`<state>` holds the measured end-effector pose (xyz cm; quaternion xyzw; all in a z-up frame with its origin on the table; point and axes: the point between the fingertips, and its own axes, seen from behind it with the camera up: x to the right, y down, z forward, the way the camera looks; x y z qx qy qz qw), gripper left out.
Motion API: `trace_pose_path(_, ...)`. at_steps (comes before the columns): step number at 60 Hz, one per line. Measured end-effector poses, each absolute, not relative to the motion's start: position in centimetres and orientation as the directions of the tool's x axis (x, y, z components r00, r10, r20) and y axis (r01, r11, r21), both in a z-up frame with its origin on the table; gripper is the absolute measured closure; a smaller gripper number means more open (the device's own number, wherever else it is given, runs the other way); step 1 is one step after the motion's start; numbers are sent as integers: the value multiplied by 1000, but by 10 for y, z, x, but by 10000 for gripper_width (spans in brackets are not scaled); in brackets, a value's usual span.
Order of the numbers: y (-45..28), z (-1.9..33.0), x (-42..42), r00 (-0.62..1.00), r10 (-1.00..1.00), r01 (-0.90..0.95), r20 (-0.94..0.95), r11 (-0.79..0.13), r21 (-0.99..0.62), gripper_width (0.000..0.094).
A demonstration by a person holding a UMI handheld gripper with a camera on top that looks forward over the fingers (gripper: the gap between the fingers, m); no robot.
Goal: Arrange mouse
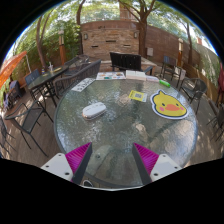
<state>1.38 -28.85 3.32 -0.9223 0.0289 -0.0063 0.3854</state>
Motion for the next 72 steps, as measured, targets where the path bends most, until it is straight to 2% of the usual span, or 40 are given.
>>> trace_pose_path(13,-179,2,-62,999,-5,-28,-32,-642,-767,105)
trace_pose_path(23,-124,-14,-70,999,-33,-42,-27,-642,-765,120)
trace_pose_path(33,-93,-15,-64,999,-50,-39,-9,-645,-763,151)
trace_pose_path(42,-82,-17,-63,1000,-24,-10,7,-654,-756,269)
trace_pose_path(46,-80,-17,-61,1000,-8,4,12,-650,-760,417)
trace_pose_path(59,-81,-17,-64,997,78,74,30,-655,-752,537)
trace_pose_path(66,-78,3,-67,992,117,106,40,-634,-766,593)
trace_pose_path(72,-70,64,-74,988,154,95,10,-555,-826,593)
